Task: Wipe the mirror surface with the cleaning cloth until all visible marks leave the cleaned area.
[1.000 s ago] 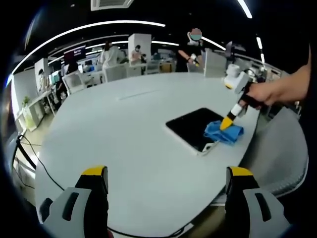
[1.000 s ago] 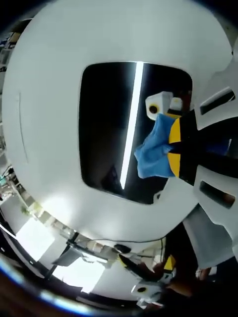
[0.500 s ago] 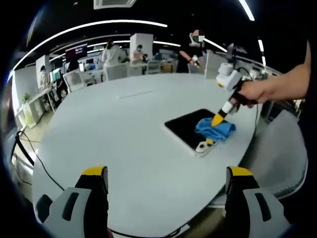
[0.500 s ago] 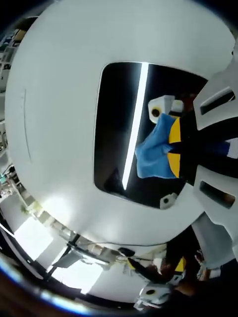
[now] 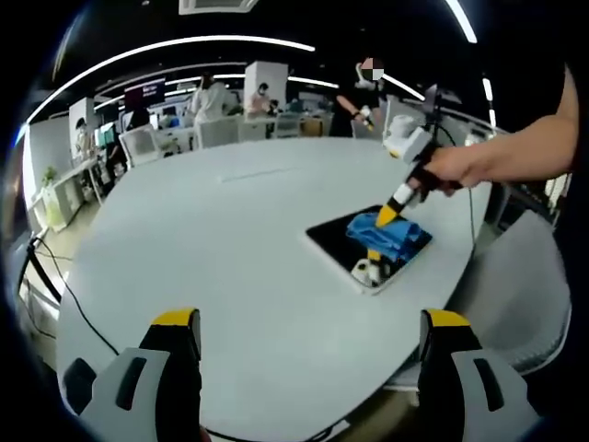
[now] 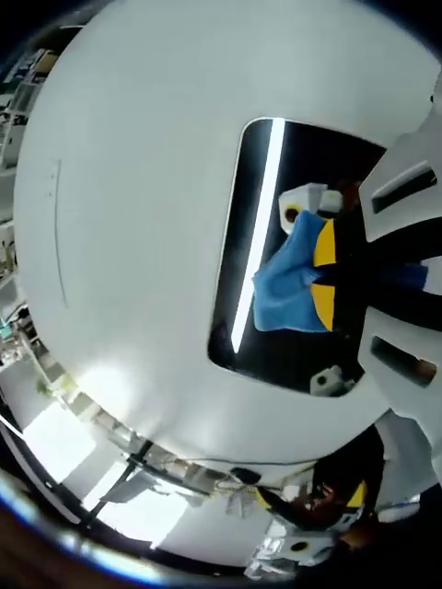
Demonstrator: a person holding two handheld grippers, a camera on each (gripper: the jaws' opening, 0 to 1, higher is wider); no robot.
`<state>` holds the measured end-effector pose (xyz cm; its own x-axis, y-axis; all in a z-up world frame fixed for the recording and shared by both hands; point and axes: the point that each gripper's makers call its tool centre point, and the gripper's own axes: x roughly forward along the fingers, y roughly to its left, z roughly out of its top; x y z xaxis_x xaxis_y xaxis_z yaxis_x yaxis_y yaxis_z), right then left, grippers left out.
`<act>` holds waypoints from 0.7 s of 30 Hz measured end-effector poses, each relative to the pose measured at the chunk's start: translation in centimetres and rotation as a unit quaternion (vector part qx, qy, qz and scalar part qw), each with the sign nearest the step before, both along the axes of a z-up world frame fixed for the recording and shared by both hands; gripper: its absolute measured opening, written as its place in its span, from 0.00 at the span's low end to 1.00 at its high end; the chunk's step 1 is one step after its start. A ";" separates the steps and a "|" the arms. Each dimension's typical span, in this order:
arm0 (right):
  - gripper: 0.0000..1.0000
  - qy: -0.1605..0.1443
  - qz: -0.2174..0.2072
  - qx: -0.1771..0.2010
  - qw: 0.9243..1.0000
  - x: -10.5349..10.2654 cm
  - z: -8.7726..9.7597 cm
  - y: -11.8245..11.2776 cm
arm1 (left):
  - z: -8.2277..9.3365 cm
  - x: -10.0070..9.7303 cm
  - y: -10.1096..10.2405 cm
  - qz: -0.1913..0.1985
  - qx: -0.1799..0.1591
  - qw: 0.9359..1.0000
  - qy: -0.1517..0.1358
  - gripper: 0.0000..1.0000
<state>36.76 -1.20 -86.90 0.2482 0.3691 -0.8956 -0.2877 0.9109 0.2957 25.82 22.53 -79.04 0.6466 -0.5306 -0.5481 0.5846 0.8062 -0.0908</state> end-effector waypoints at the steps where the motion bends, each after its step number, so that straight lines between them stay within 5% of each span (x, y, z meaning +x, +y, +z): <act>1: 0.00 0.000 -0.001 0.001 1.000 0.2 0.0 0.0 | 0.0 0.0 0.0 0.000 0.000 1.000 0.000 0.99; 21: 0.00 -0.007 -0.009 0.009 1.000 3.9 0.0 0.3 | -0.3 -0.3 0.5 -0.001 0.011 1.000 0.009 1.00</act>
